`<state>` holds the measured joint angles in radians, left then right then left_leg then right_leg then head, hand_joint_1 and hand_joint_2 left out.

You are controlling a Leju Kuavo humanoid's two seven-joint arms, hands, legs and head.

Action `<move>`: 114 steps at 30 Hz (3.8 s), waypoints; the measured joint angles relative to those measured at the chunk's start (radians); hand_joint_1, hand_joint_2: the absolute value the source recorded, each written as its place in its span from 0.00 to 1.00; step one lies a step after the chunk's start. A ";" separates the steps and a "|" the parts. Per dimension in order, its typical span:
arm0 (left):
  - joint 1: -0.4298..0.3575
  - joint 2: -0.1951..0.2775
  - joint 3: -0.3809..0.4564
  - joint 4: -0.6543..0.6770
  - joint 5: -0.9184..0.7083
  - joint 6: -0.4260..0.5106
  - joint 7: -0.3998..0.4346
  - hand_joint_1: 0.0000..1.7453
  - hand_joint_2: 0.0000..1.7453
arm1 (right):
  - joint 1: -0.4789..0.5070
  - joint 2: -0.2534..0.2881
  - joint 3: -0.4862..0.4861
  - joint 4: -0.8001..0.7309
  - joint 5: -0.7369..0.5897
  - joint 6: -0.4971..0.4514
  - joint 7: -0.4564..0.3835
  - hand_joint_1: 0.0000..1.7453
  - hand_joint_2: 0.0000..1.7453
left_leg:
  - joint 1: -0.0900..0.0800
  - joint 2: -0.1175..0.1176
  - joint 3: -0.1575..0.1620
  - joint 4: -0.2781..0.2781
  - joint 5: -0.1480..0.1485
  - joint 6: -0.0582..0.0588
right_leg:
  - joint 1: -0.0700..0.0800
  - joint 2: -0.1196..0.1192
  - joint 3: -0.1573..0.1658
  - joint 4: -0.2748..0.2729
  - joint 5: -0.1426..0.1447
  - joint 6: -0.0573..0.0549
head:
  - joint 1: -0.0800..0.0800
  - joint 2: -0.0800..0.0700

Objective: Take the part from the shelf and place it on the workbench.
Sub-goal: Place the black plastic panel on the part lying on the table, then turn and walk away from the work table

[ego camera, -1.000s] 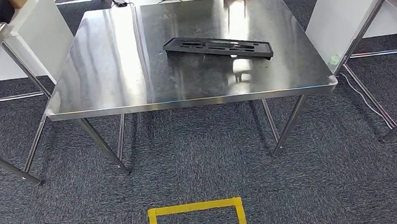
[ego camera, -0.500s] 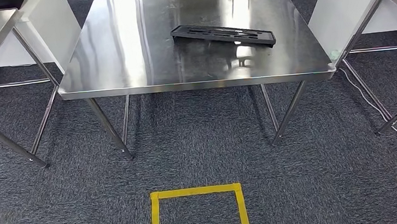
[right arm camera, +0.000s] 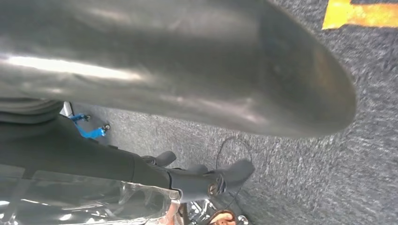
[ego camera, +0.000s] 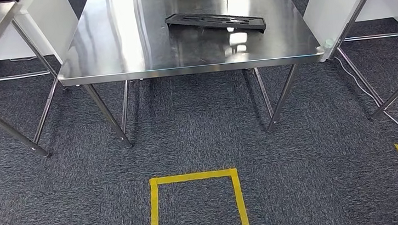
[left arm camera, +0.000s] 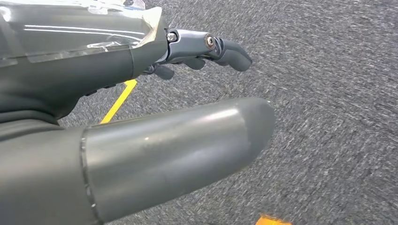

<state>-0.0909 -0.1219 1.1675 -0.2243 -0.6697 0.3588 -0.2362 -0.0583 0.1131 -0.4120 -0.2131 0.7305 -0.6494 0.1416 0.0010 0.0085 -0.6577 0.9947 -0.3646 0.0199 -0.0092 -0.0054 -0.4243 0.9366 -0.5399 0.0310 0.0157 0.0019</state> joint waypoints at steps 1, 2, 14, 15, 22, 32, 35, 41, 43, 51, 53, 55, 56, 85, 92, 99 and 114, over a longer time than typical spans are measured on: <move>0.001 0.000 0.000 0.000 -0.002 0.000 0.001 0.00 0.00 | -0.001 -0.001 0.000 0.001 -0.002 -0.003 0.000 0.00 0.00 | 0.002 -0.002 -0.007 0.021 -0.029 -0.005 | -0.004 -0.002 -0.007 0.000 0.009 -0.013 | -0.001 0.000; 0.003 -0.001 0.000 0.000 -0.003 0.001 0.002 0.00 0.00 | 0.000 -0.001 0.000 0.001 -0.003 -0.005 -0.001 0.00 0.00 | 0.004 -0.004 -0.019 0.062 -0.075 -0.010 | -0.008 -0.005 -0.016 0.002 0.017 -0.024 | -0.002 0.000; 0.001 -0.005 0.002 0.000 -0.003 0.013 0.003 0.00 0.00 | -0.002 -0.003 -0.001 0.003 0.009 -0.009 -0.011 0.00 0.00 | 0.007 -0.011 0.142 0.023 -0.153 -0.006 | 0.000 -0.012 -0.145 0.077 0.083 0.013 | -0.003 0.000; 0.001 -0.007 0.004 0.000 -0.002 0.017 0.003 0.00 0.00 | -0.002 -0.005 -0.001 0.003 0.012 -0.009 -0.013 0.00 0.00 | 0.007 -0.009 0.135 0.018 -0.146 0.004 | 0.000 -0.010 -0.154 0.084 0.079 0.017 | -0.003 0.000; -0.002 -0.014 0.014 0.000 -0.003 0.028 0.007 0.00 0.00 | -0.004 -0.016 -0.001 0.004 0.015 0.000 -0.032 0.00 0.00 | 0.005 -0.001 0.031 0.011 -0.057 0.034 | -0.001 0.000 -0.202 0.351 -0.080 0.017 | 0.006 0.000; 0.001 -0.012 0.012 0.001 -0.048 0.010 0.014 0.00 0.00 | -0.007 -0.023 -0.019 0.006 -0.022 0.009 -0.036 0.00 0.00 | 0.008 -0.003 -0.036 0.035 -0.026 -0.017 | -0.002 -0.001 0.015 0.005 -0.008 -0.029 | 0.000 0.000; 0.002 -0.012 0.011 0.001 -0.053 0.012 0.017 0.00 0.00 | -0.006 -0.023 -0.027 0.007 -0.021 0.009 -0.036 0.00 0.00 | 0.012 -0.006 -0.064 0.222 -0.194 -0.031 | -0.001 -0.005 -0.035 0.009 0.037 -0.042 | -0.001 0.000; 0.000 -0.010 0.002 0.001 -0.061 0.013 0.002 0.00 0.00 | -0.003 -0.023 -0.037 0.007 -0.024 0.009 -0.039 0.00 0.00 | 0.014 -0.008 0.129 0.140 -0.130 -0.026 | 0.002 -0.006 -0.140 0.047 0.094 -0.023 | -0.001 0.000; -0.002 -0.009 -0.001 0.001 -0.063 0.016 0.001 0.00 0.00 | -0.004 -0.022 -0.038 0.007 -0.023 0.009 -0.044 0.00 0.00 | 0.010 -0.009 0.216 0.009 -0.179 -0.015 | 0.005 -0.007 -0.157 0.058 0.110 -0.011 | 0.000 0.000; -0.001 -0.007 -0.002 0.002 -0.061 0.019 0.001 0.00 0.00 | 0.002 -0.021 -0.046 0.009 -0.018 0.009 -0.048 0.00 0.00 | 0.006 0.003 0.157 -0.028 -0.133 0.033 | -0.001 -0.001 -0.282 0.343 -0.032 0.002 | 0.006 0.000; 0.001 -0.007 -0.002 0.002 -0.061 0.020 0.001 0.00 0.00 | 0.003 -0.022 -0.047 0.009 -0.016 0.010 -0.048 0.00 0.00 | 0.007 0.004 0.140 -0.026 -0.119 0.029 | -0.003 -0.001 -0.244 0.333 -0.036 0.017 | 0.007 0.000; 0.002 -0.008 -0.002 0.003 -0.060 0.020 0.001 0.00 0.00 | 0.002 -0.023 -0.048 0.009 -0.014 0.010 -0.048 0.00 0.00 | 0.007 0.005 0.132 -0.023 -0.109 0.022 | -0.008 -0.001 -0.135 0.184 -0.002 0.033 | 0.007 0.000; 0.002 -0.008 -0.002 0.003 -0.061 0.020 0.001 0.00 0.00 | 0.001 -0.023 -0.049 0.009 -0.013 0.010 -0.048 0.00 0.00 | 0.005 0.005 0.130 -0.018 -0.107 0.018 | -0.007 0.001 -0.088 0.109 0.012 0.034 | 0.006 0.000; 0.002 0.000 -0.005 0.003 -0.095 0.003 -0.015 0.00 0.00 | 0.002 -0.023 -0.089 0.009 -0.026 0.004 -0.064 0.00 0.00 | 0.003 0.001 0.114 -0.017 -0.081 -0.003 | 0.004 0.003 -0.064 0.029 0.038 -0.005 | 0.004 0.000; 0.002 0.008 -0.010 0.004 -0.105 -0.002 -0.015 0.00 0.00 | 0.002 -0.023 -0.093 0.010 -0.007 0.001 -0.052 0.00 0.00 | 0.012 -0.002 0.118 -0.051 -0.057 0.024 | -0.003 0.000 -0.073 0.053 0.023 0.009 | 0.005 0.000; 0.002 0.005 -0.010 0.005 -0.098 0.003 -0.014 0.00 0.00 | 0.005 -0.029 -0.093 0.010 0.008 0.001 -0.052 0.00 0.00 | 0.040 -0.034 0.090 -0.050 -0.035 -0.005 | -0.039 0.007 -0.147 0.220 -0.038 0.058 | 0.005 0.000; 0.006 0.009 -0.009 0.006 -0.096 0.008 -0.010 0.00 0.00 | 0.002 -0.029 -0.095 0.013 0.014 0.003 -0.045 0.00 0.00 | 0.026 -0.008 -0.019 0.239 -0.182 -0.003 | -0.001 -0.049 -0.105 0.086 0.028 -0.015 | 0.000 0.000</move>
<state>-0.0846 -0.1130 1.1585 -0.2178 -0.7656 0.3666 -0.2462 -0.0558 0.0846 -0.5069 -0.2003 0.7448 -0.6466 0.0962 0.0269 0.0001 -0.6771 1.2338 -0.5463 0.0171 -0.0106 -0.0543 -0.5290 1.0229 -0.5119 0.0162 0.0156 0.0019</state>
